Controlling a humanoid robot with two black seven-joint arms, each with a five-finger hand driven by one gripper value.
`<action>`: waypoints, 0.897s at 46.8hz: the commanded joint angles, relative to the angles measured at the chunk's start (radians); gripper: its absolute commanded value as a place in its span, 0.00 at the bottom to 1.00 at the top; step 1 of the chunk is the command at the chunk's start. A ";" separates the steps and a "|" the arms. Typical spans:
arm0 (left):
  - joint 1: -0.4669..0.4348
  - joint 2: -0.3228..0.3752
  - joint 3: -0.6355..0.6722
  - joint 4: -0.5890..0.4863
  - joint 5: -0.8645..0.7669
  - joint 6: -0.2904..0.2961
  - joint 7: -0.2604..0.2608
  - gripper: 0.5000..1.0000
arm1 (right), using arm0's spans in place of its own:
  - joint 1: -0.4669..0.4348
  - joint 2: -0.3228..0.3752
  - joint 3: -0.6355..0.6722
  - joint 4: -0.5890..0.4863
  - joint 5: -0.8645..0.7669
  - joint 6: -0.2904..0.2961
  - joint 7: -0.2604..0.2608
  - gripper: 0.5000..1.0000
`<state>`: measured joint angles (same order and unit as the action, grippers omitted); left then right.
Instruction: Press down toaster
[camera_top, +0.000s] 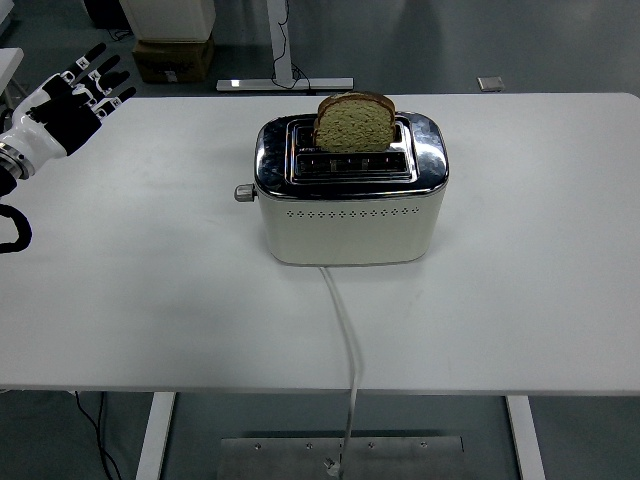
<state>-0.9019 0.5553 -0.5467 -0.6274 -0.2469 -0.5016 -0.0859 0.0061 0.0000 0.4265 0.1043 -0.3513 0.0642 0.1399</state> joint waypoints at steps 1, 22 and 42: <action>0.000 -0.002 -0.001 0.000 0.000 0.000 0.000 1.00 | 0.000 0.000 0.000 0.000 0.000 0.000 0.001 1.00; 0.001 -0.006 -0.001 0.000 0.000 0.000 -0.001 1.00 | 0.000 0.000 0.000 0.000 0.000 0.000 0.001 1.00; 0.001 -0.006 -0.001 0.000 0.000 -0.002 0.000 1.00 | 0.000 0.000 0.000 0.000 0.000 0.000 0.001 1.00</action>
<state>-0.9005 0.5492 -0.5477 -0.6274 -0.2469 -0.5028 -0.0862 0.0061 0.0000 0.4264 0.1043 -0.3513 0.0646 0.1403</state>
